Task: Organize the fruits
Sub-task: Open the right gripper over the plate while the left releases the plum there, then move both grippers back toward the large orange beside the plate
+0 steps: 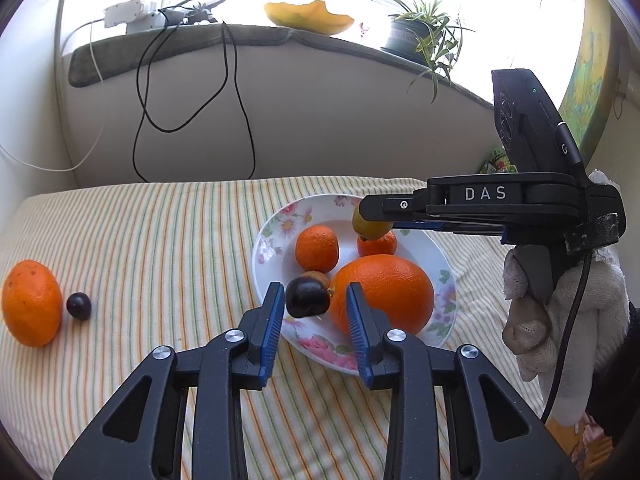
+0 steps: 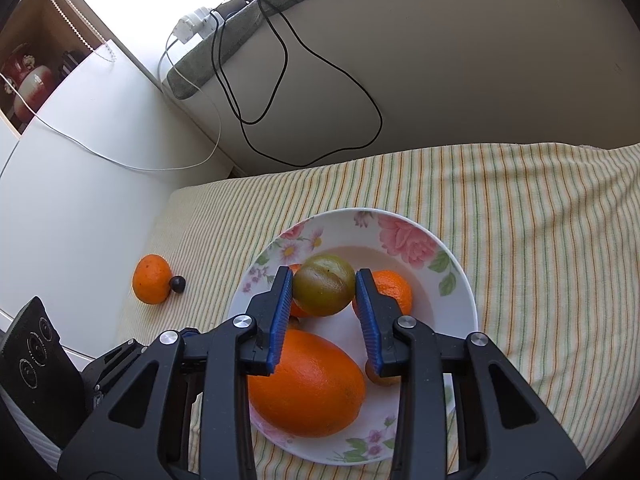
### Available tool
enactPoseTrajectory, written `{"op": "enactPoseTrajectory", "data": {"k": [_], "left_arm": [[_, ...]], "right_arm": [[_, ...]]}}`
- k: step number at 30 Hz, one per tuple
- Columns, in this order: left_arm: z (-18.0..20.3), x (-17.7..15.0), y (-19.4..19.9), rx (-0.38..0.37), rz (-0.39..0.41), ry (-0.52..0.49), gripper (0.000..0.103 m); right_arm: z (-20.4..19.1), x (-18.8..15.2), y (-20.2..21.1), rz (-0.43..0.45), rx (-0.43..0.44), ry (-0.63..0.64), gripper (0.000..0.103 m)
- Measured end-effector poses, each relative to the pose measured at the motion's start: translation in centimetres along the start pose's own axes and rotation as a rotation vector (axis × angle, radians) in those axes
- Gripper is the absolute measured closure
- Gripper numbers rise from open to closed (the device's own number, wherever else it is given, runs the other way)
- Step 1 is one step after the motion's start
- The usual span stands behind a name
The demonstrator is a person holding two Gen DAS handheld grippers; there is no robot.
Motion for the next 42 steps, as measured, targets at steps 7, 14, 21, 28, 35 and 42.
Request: {"op": "enactPoseTrajectory", "data": {"k": [7,14,21,28,35,42], "left_arm": [[0.0,0.0,0.3,0.007,0.006,0.006,0.054],[-0.1,-0.2,0.6,0.013,0.006,0.012,0.048],[0.0,-0.2,1.4,0.02,0.015,0.006,0.047],[-0.2,-0.3,2.5,0.026,0.031,0.009,0.043],[-0.4,-0.4,3.6,0.029,0.045,0.012,0.043],[-1.1,-0.6,4.7,0.039,0.062,0.026,0.042]], "right_arm": [[-0.2,0.1,1.0,0.056,-0.008,-0.011,0.026],[-0.3,0.2,1.5,0.067,-0.014,-0.017,0.021],[-0.6,-0.1,2.0,0.074,-0.013,-0.016,0.021],[-1.6,-0.3,2.7,0.083,-0.018,0.009,0.021],[-2.9,-0.9,3.3,0.094,-0.027,0.04,0.021],[-4.1,-1.4,4.0,0.129,-0.06,0.076,0.021]]}}
Point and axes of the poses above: each gripper's, at about its wrist camera, not at the fingertips, and y roughly against the way its jaws point, z to its right, x to its top, the point moved 1 cm from there along -y, roughly the way its jaws point, and after that the axes turned 5 degrees about x, right-handed, at the moved point
